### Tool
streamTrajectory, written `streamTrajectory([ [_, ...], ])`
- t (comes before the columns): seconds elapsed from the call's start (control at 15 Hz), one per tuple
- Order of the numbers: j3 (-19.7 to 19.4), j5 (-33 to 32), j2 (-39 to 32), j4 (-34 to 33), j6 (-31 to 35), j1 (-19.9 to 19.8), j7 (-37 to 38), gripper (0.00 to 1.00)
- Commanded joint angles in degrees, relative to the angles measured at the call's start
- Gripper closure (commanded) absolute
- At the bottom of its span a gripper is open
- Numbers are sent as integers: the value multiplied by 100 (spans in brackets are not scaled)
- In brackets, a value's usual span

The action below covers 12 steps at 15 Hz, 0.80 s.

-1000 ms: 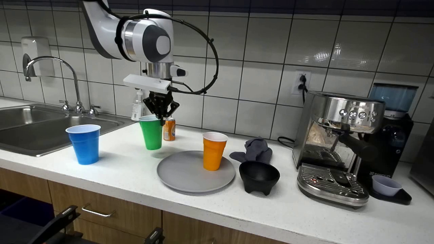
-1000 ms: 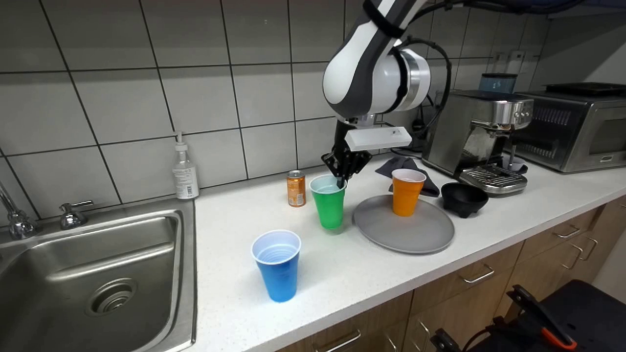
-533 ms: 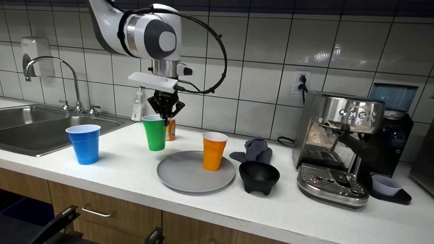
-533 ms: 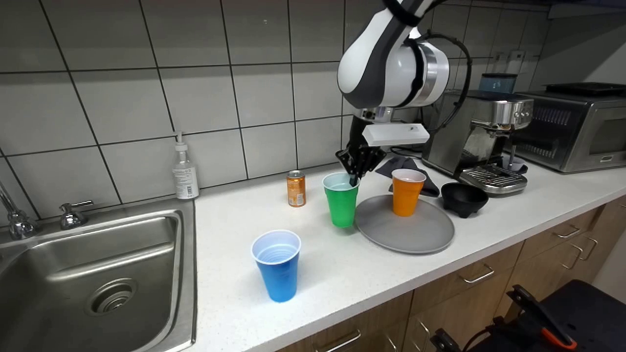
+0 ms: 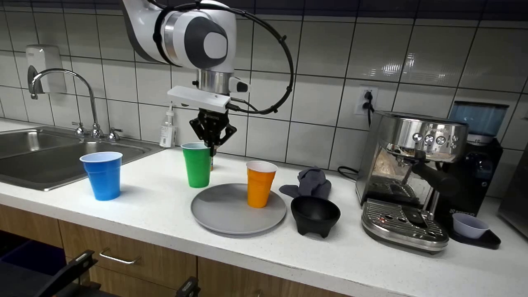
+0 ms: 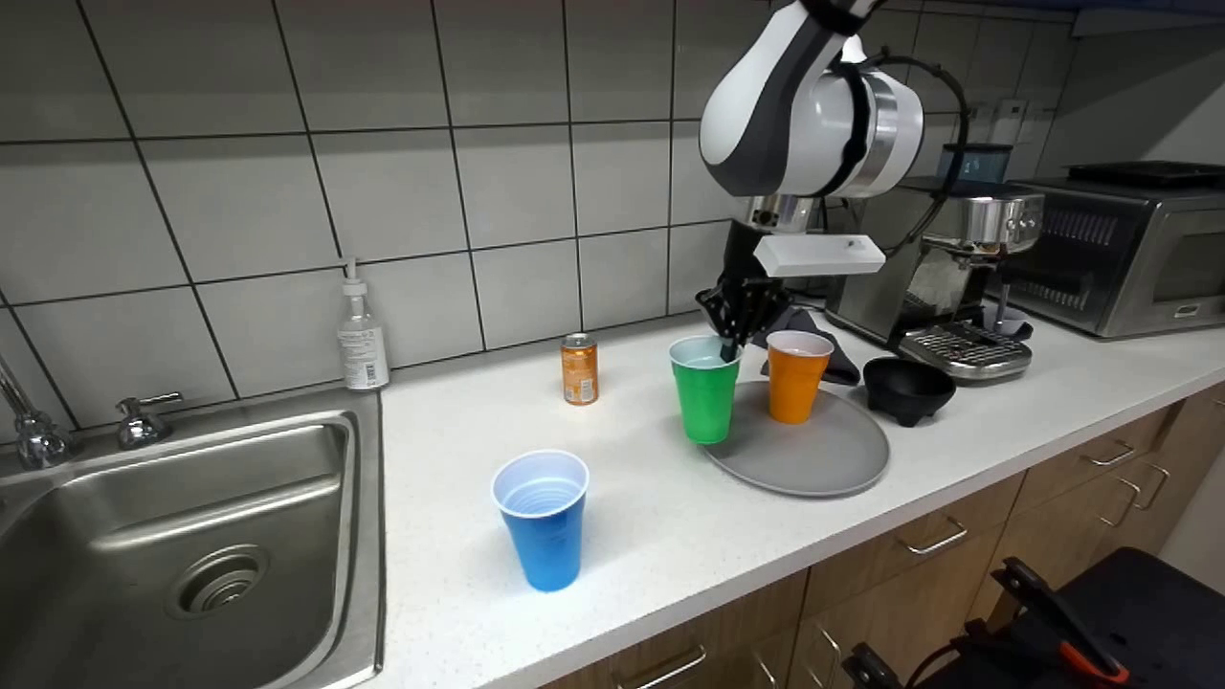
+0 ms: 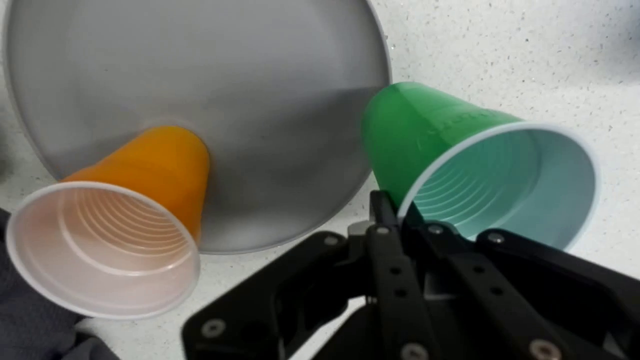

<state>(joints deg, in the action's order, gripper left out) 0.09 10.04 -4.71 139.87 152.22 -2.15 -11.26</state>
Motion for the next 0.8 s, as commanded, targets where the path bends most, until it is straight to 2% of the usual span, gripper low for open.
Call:
streamTrajectory([
  [0.0,-126,85,232,79,-308,-170,-336,99],
  [0.73,-476,-134,125,32,-528,-382,-433,99],
])
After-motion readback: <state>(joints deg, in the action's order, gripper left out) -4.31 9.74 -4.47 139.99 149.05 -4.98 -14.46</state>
